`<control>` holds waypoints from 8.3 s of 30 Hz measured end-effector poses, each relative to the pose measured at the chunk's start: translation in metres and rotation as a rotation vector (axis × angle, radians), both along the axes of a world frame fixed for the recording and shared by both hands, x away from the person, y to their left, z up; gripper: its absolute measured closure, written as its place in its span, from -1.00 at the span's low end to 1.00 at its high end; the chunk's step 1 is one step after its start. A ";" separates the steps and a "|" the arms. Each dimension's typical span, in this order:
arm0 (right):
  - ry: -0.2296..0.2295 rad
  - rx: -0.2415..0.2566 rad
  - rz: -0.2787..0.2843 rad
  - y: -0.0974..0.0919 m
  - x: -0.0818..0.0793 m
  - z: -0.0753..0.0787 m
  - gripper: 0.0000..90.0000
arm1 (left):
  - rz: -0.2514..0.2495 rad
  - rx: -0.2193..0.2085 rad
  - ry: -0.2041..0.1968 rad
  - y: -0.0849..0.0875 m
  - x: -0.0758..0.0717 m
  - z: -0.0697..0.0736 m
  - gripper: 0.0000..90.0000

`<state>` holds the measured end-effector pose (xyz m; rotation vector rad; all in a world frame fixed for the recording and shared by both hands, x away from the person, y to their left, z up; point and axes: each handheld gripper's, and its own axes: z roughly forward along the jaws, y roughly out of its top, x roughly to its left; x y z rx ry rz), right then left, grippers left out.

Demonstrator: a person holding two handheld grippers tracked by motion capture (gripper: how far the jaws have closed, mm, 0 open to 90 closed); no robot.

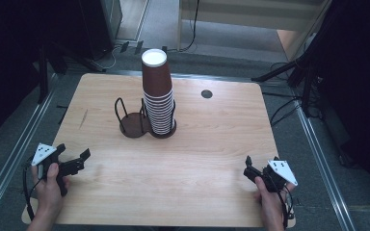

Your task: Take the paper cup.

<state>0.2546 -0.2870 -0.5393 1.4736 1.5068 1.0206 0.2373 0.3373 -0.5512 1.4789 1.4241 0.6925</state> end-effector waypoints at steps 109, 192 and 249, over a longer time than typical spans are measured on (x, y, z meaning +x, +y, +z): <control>-0.158 0.075 0.372 0.209 0.064 0.123 -0.97 | -0.038 0.053 -0.015 -0.005 -0.005 0.000 -1.00; -0.205 0.004 0.451 0.300 0.124 0.167 -0.78 | -0.051 0.048 -0.016 -0.005 -0.007 0.001 -1.00; -0.323 0.077 0.466 0.302 0.112 0.241 -0.74 | -0.054 0.047 -0.019 -0.005 -0.006 0.000 -1.00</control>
